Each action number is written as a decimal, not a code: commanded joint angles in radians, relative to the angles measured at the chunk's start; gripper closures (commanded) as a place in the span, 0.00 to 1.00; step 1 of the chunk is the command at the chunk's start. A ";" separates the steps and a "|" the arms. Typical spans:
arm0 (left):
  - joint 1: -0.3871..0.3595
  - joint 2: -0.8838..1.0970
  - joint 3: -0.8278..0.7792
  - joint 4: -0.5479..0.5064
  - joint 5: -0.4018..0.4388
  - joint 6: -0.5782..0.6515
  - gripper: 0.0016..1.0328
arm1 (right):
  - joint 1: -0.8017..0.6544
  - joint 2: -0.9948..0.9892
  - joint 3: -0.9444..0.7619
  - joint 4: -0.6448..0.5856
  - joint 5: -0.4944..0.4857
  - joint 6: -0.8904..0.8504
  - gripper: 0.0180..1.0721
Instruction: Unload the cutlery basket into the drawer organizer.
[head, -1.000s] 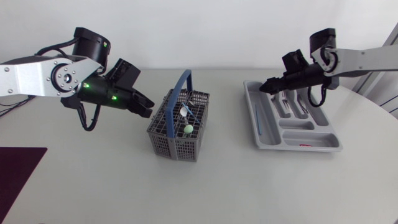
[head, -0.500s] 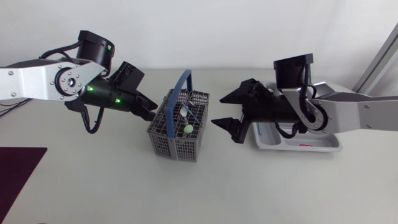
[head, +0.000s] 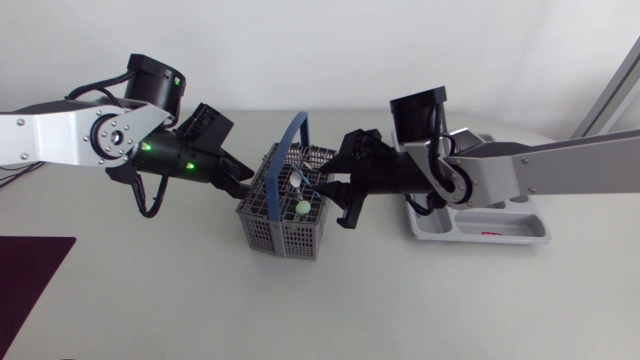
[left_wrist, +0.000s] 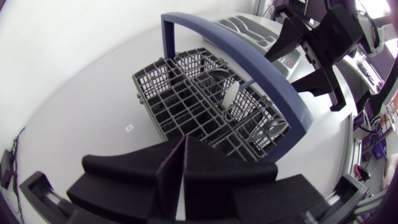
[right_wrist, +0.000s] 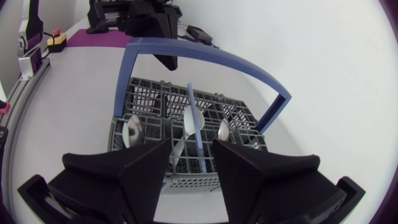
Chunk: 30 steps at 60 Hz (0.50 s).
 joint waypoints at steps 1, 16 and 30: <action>0.003 0.022 -0.018 0.016 0.006 0.024 0.82 | 0.020 0.039 0.027 0.025 0.017 -0.033 0.58; 0.002 0.048 -0.011 0.028 0.006 0.024 0.82 | 0.026 0.105 0.076 0.035 0.027 -0.031 0.60; 0.002 0.065 -0.008 0.040 0.006 0.024 0.82 | 0.026 0.131 0.105 0.035 0.028 -0.031 0.66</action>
